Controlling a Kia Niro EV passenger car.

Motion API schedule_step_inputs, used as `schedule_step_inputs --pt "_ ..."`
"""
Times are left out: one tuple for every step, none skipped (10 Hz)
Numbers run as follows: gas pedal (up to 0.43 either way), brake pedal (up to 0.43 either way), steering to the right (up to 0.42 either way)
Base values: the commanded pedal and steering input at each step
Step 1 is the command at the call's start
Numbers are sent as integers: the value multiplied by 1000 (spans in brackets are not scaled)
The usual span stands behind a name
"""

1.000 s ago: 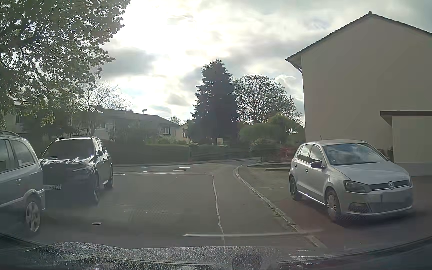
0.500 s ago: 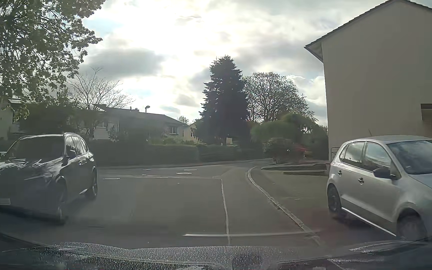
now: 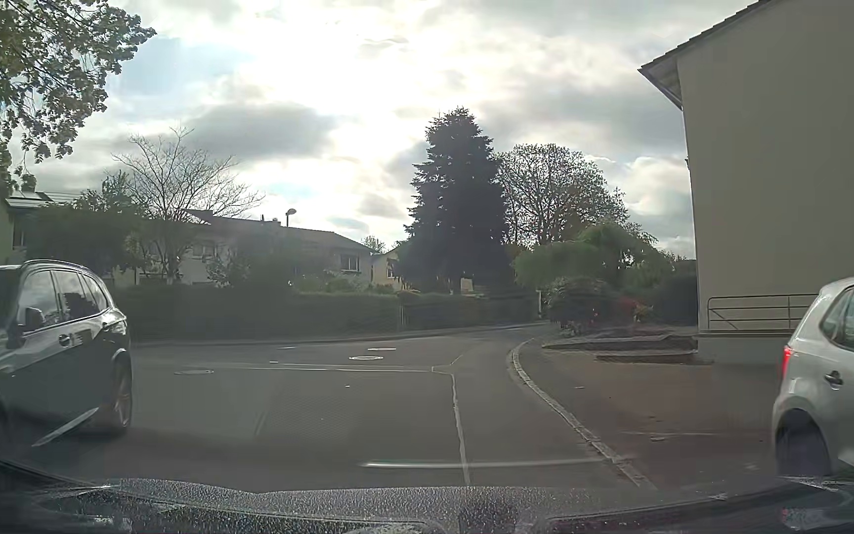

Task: Follow the waypoints while adhering to traffic rules and regulations

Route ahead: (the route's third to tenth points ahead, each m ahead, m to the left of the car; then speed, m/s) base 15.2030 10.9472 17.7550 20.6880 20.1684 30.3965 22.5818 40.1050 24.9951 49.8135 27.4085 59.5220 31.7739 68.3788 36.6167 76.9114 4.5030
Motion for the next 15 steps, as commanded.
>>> schedule_step_inputs --pt "8 0 -35" --pt "8 0 -32" --pt "8 0 -31" --pt "8 0 -30" --pt "8 0 -32" --pt "8 0 -35" --pt "8 0 -38" --pt "8 0 -37" --pt "8 0 -42" --pt "8 0 -49" --pt "8 0 -65" --pt "8 0 -85" --pt "8 0 -101" --pt "8 0 -122" --pt "8 0 -144"
